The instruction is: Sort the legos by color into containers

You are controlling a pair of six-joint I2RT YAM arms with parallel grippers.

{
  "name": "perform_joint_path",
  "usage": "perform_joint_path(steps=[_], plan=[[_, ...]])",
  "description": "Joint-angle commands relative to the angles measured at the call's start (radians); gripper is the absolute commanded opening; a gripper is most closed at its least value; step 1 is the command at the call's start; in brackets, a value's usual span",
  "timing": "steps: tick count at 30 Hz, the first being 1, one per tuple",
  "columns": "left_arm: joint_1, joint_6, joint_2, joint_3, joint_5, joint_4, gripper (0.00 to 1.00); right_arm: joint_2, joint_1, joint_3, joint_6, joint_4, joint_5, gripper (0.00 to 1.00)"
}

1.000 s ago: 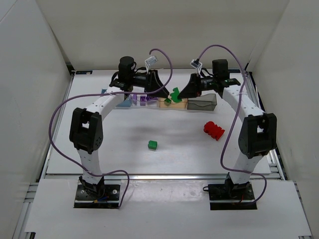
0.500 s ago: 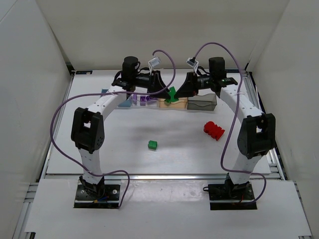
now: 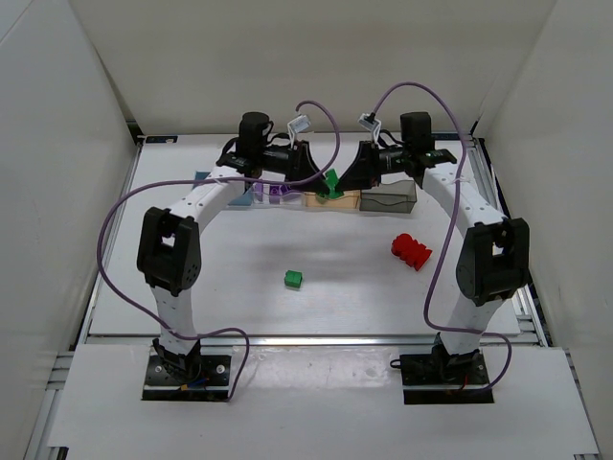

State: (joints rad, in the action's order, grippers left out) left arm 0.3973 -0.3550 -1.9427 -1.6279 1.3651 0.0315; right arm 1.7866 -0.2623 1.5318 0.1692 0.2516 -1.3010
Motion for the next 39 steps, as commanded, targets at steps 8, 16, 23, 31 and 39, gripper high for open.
perform_joint_path(steps=[8,16,23,31,39], plan=[[-0.024,0.192,0.154,0.154,0.048,0.184,0.26,-0.035,0.153,0.044,-0.060,0.051,0.014,0.00],[-0.034,0.261,0.143,0.132,-0.007,0.254,0.26,-0.035,0.205,0.051,-0.100,0.100,0.011,0.00],[-0.038,0.236,0.001,-0.021,-0.204,0.234,0.26,-0.090,0.209,-0.011,-0.190,0.176,0.077,0.00],[-0.084,0.085,-0.012,-0.015,-0.221,0.085,0.25,-0.029,0.071,0.080,-0.444,0.275,0.382,0.00],[-0.146,0.083,0.105,0.063,-0.231,0.093,0.26,0.189,-0.060,0.307,-0.553,0.239,0.776,0.00]])
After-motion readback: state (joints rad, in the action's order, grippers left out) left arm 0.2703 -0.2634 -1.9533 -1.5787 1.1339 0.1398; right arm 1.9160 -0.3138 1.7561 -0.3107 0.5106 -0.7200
